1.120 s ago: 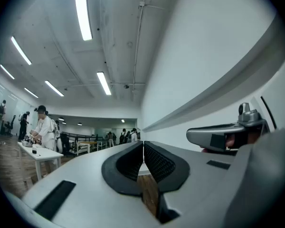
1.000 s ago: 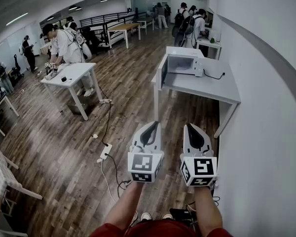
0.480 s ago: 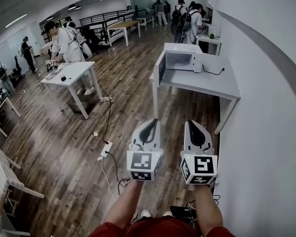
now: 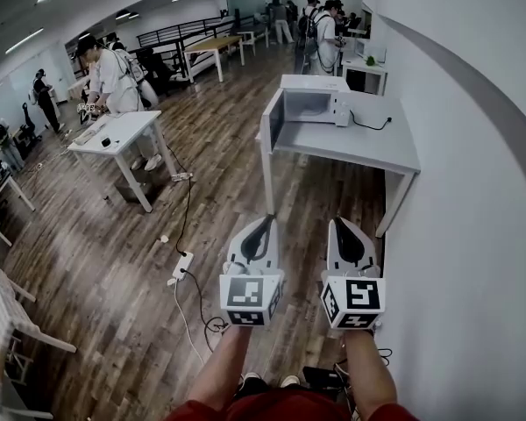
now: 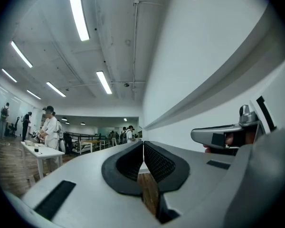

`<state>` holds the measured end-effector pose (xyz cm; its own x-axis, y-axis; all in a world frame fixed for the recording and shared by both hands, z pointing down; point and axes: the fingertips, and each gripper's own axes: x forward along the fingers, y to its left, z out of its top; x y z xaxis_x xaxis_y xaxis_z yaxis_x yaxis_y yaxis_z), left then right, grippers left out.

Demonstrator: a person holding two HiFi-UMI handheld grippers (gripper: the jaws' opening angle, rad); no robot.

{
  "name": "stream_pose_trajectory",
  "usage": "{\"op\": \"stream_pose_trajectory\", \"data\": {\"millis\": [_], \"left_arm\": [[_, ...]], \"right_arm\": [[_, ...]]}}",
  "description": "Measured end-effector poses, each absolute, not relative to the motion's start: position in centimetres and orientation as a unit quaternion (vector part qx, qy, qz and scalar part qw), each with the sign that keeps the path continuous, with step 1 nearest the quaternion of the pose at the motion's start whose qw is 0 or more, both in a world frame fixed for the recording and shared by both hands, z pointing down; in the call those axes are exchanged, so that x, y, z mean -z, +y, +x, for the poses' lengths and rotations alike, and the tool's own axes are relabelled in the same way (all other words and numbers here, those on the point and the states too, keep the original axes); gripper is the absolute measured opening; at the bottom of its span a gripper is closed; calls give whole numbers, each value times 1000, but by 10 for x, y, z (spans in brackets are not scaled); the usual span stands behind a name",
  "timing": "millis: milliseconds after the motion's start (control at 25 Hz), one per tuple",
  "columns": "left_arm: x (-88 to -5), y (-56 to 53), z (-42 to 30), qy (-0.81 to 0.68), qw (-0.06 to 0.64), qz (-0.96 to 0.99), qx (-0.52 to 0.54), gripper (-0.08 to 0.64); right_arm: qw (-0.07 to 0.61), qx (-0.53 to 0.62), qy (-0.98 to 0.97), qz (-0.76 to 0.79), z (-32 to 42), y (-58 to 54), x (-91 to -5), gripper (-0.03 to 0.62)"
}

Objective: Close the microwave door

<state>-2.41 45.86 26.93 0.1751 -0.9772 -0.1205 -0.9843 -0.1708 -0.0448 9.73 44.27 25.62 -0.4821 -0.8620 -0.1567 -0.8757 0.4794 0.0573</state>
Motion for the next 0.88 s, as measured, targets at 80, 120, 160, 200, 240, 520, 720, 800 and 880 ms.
{"op": "stream_pose_trajectory", "data": {"millis": [80,120,160,200,240,520,720,800,880], "left_arm": [[-272,459,-22,643,53,-763,-32,29],[-273,458,-22,644,52,-763,-31,29],[-273,457,-21,645,51,-762,-30,29],[-273,455,-21,646,51,-761,-29,29],[-274,452,-22,648,51,-760,-28,29],[-282,425,-31,649,48,-759,-29,29],[-288,396,-44,647,48,-761,-27,29],[-291,386,-55,649,44,-759,-27,29],[-292,376,-67,651,42,-757,-31,29]], "right_arm": [[51,-65,859,-505,99,442,-258,28],[51,-64,860,-504,100,441,-258,28],[52,-63,860,-504,101,439,-258,28],[53,-61,861,-503,101,436,-257,28],[57,-61,861,-502,101,434,-258,28],[80,-67,858,-502,98,410,-258,28],[67,-62,861,-500,80,383,-264,28],[63,-64,864,-495,68,373,-264,28],[55,-70,868,-489,53,364,-263,28]]}}
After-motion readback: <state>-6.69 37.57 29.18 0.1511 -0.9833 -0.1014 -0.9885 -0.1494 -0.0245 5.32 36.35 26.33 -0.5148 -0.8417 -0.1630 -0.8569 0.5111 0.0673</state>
